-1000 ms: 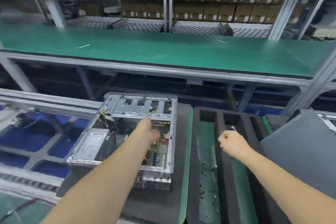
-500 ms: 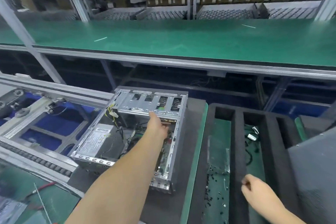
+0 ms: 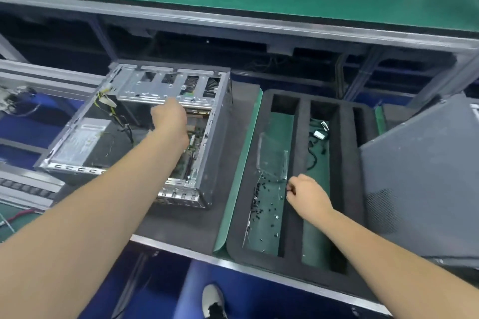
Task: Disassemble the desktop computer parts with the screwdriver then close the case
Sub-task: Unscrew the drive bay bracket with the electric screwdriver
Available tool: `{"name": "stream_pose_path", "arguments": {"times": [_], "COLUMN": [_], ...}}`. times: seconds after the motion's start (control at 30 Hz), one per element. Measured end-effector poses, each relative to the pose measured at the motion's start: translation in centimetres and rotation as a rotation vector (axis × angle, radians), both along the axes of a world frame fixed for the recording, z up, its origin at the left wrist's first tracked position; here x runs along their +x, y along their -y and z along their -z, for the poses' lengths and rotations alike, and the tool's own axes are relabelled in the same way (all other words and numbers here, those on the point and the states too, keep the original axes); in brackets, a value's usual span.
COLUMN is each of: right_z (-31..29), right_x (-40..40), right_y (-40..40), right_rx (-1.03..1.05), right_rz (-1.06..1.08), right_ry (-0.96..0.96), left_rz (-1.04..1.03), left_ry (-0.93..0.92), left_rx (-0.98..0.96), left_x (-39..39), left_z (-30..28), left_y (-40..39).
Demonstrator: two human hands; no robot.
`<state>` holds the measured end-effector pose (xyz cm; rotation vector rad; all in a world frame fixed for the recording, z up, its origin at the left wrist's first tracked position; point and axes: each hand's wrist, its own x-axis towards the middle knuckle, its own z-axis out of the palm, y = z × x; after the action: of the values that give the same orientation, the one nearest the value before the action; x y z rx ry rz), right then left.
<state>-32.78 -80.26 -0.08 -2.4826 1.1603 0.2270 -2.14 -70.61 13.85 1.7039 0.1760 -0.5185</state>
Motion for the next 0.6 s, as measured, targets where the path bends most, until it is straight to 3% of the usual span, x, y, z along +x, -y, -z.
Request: {"name": "stream_pose_path", "arguments": {"times": [0.07, 0.13, 0.27, 0.33, 0.43, 0.6], "right_z": [0.3, 0.9, 2.4, 3.3, 4.7, 6.7], "right_x": [-0.2, -0.6, -1.2, -1.3, -1.2, -1.6], "right_y": [0.1, 0.2, 0.3, 0.5, 0.2, -0.5], "right_rx": [-0.088, -0.175, -0.185, -0.207, -0.193, -0.167], "right_rz": [-0.060, -0.104, -0.122, -0.151, -0.098, -0.029], "right_ry": [-0.035, -0.023, 0.014, 0.048, 0.176, 0.273], "left_rz": [0.085, 0.357, 1.070, 1.277, 1.410, 1.472], "left_ry": [0.347, 0.580, 0.754, 0.789, 0.751, 0.624], "left_rx": [0.055, 0.071, 0.330, 0.550, 0.845, 0.992], "left_x": [-4.0, -8.8, -15.9, -17.9, -20.0, -21.6], "left_z": [-0.7, -0.7, 3.7, 7.3, 13.1, 19.0], "left_y": [-0.7, -1.4, -0.9, 0.0, 1.5, 2.3]}}
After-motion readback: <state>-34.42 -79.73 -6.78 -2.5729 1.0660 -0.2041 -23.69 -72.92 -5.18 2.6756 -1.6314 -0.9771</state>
